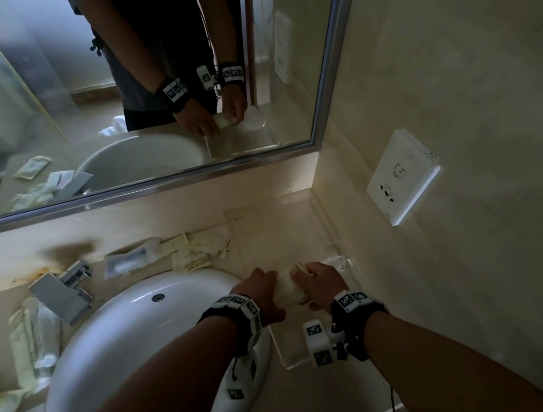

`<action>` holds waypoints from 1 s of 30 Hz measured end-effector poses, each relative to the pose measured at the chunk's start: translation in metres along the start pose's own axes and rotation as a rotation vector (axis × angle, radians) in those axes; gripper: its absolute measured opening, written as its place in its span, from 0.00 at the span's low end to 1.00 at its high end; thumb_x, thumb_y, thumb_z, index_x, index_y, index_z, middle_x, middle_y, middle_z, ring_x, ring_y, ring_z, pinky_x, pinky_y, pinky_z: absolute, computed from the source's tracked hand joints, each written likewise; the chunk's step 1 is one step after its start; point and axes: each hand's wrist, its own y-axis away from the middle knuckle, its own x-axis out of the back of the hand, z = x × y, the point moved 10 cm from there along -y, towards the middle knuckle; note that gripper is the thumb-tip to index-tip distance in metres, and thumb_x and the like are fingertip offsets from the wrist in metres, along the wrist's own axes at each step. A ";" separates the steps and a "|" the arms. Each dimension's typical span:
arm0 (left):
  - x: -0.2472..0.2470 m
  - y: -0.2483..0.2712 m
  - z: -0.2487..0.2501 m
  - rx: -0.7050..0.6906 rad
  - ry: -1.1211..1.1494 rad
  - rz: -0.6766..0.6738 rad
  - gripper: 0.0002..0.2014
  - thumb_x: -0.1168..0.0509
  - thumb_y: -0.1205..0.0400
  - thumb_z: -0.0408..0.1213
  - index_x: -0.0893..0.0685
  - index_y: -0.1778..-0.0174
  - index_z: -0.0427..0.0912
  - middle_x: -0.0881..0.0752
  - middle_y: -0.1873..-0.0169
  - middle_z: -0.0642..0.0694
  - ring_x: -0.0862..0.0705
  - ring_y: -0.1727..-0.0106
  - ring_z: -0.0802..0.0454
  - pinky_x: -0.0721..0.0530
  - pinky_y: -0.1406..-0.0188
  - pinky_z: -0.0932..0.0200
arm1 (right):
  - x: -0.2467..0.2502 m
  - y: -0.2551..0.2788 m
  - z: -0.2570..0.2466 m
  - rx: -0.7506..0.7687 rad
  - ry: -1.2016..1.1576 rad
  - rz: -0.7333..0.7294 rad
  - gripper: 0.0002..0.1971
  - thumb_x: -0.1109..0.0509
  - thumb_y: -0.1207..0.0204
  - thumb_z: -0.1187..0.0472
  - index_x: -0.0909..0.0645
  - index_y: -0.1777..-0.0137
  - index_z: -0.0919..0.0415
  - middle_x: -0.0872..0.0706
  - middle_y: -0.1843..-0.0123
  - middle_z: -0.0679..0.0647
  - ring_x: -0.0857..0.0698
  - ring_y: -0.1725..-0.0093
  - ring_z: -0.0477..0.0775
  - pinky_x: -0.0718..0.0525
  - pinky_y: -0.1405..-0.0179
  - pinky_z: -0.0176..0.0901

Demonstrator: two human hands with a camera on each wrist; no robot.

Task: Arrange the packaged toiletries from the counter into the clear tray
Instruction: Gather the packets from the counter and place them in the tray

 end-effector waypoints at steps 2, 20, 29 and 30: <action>-0.007 -0.003 -0.002 0.012 0.007 -0.001 0.44 0.27 0.30 0.58 0.38 0.20 0.50 0.30 0.31 0.45 0.19 0.36 0.41 0.17 0.39 0.47 | -0.002 0.002 0.005 0.006 0.056 -0.043 0.15 0.27 0.26 0.50 0.16 0.44 0.56 0.10 0.53 0.56 0.08 0.60 0.58 0.10 0.67 0.49; -0.047 0.004 -0.024 -0.022 -0.110 -0.053 0.32 0.38 0.18 0.53 0.39 0.18 0.57 0.39 0.21 0.47 0.28 0.26 0.44 0.22 0.31 0.47 | -0.009 -0.042 0.052 -0.120 0.428 -0.060 0.15 0.37 0.21 0.66 0.16 0.37 0.66 0.15 0.36 0.63 0.16 0.38 0.63 0.17 0.45 0.43; -0.074 0.009 -0.011 -0.225 -0.355 -0.103 0.29 0.38 0.19 0.51 0.35 0.21 0.65 0.55 0.15 0.48 0.54 0.15 0.37 0.33 0.23 0.38 | -0.032 -0.044 0.053 -0.035 0.581 -0.091 0.06 0.34 0.22 0.58 0.17 0.52 0.59 0.15 0.49 0.57 0.14 0.49 0.60 0.17 0.54 0.42; -0.078 0.008 -0.010 -0.233 -0.377 -0.111 0.29 0.38 0.19 0.51 0.36 0.21 0.65 0.55 0.14 0.48 0.55 0.15 0.37 0.34 0.22 0.38 | -0.029 -0.043 0.050 -0.020 0.593 -0.074 0.07 0.35 0.23 0.55 0.19 0.54 0.58 0.15 0.51 0.56 0.15 0.54 0.58 0.16 0.55 0.44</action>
